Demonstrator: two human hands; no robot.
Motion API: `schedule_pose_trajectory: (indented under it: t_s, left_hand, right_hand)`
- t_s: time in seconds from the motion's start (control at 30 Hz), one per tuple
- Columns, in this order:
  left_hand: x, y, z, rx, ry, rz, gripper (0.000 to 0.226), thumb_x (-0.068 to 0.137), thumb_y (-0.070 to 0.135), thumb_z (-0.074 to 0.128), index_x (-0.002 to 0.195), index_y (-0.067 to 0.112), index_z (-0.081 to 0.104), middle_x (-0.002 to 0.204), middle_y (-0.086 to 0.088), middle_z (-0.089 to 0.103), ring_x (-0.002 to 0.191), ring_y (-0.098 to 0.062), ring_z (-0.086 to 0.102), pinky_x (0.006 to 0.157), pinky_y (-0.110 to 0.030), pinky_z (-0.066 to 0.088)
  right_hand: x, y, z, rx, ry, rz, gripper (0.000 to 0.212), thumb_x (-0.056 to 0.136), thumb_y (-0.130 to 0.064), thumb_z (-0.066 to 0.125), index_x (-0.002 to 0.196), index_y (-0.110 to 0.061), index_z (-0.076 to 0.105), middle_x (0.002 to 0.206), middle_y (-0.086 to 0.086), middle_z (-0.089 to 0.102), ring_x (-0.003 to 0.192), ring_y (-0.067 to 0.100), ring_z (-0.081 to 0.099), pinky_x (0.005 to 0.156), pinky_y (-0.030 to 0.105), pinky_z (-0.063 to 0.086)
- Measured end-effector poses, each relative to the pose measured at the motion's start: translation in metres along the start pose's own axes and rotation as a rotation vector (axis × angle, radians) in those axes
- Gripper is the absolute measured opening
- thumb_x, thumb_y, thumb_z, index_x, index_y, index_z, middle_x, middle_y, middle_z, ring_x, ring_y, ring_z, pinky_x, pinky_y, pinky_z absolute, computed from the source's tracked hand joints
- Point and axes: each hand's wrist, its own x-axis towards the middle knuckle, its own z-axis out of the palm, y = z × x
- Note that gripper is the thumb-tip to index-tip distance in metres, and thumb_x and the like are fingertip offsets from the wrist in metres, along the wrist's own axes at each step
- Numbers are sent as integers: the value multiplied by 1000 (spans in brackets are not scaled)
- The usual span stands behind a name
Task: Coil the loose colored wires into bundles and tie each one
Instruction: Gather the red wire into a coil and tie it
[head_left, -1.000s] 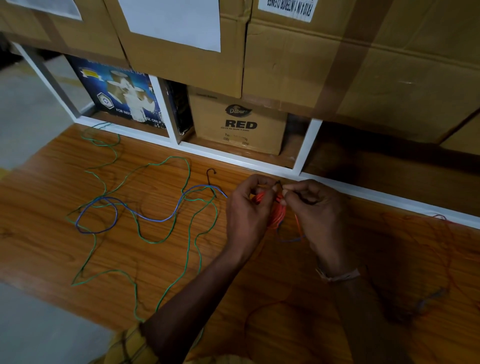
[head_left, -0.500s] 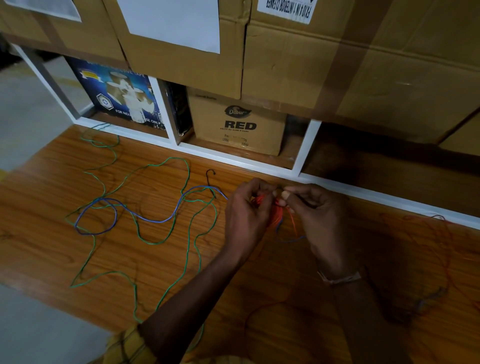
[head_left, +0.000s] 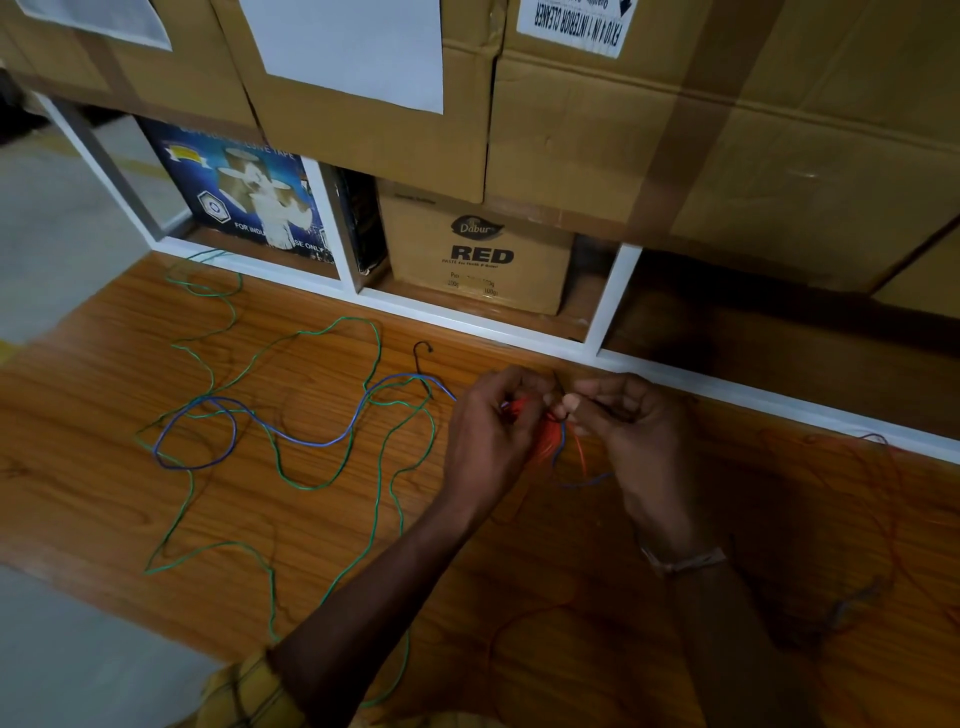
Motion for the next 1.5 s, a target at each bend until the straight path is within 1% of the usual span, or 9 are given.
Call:
schedule_pose_trajectory:
  t_s: [0.17,0.27,0.4,0.7,0.87,1.0,1.23,1.33,1.5]
  left_hand:
    - [-1,0,-4,-43,-53,-49,9,93,13,75,89,21,76,86,19,73,86,-5,65,74,-30,50]
    - [-2,1,-8,-41,-74,-55,11,93,9,76,88,19,76,79,26,70,82,2,63,73,-20,44]
    - [-2,-2,-11,-76,-82,-70,8,93,15,77,90,22,76,80,17,72,85,-11,69,78,-37,54]
    - [-6,-20,-14,-113,-101,-185,12,98,27,72,89,19,72,81,4,71,78,-17,65,74,-41,52]
    - [-5,-13,-14,-208,-157,-212,9,101,17,69,105,9,68,77,1,65,47,6,47,48,-11,35]
    - [-2,-15,-12,-209,-204,-223,7,102,13,67,100,6,68,79,-4,64,45,6,45,47,-10,34]
    - [9,-20,-6,-280,-215,-335,11,103,15,66,93,12,63,80,-9,65,39,-6,36,41,-19,30]
    - [17,-22,-11,-419,-192,-419,10,102,11,66,92,11,63,74,-3,64,40,-7,33,39,-18,29]
    - [28,-36,-14,-579,-161,-544,6,104,14,63,102,8,62,74,-3,64,42,-7,31,39,-17,26]
  right_hand:
    - [12,-8,-4,-250,-14,-98,8,91,-19,77,97,-16,80,97,0,77,94,14,72,79,23,55]
    - [20,-16,-5,-337,-172,-77,11,92,-19,76,100,-14,81,100,-1,77,96,8,71,82,20,54]
    - [25,-16,1,-263,-256,-34,7,89,-4,75,96,-3,78,91,6,77,82,2,70,75,11,52]
    - [34,-11,3,-290,5,-185,7,92,-13,74,86,-12,72,81,-9,69,77,-8,59,70,7,42]
    - [35,-2,12,-301,0,-217,8,97,-19,67,89,-20,65,83,-12,66,84,5,61,78,25,46]
    - [36,1,16,-251,8,-220,7,100,-13,60,93,-10,60,82,4,68,74,11,65,73,30,52]
    - [44,-3,27,-189,127,-209,10,99,-11,61,90,-11,60,74,-3,65,65,10,65,68,29,51]
    - [50,-9,18,-89,12,-97,9,99,-12,66,90,-13,64,79,2,71,70,10,71,71,24,56]
    - [32,10,3,-260,-143,-33,16,93,-19,75,92,-9,63,89,4,72,85,9,69,78,21,51]
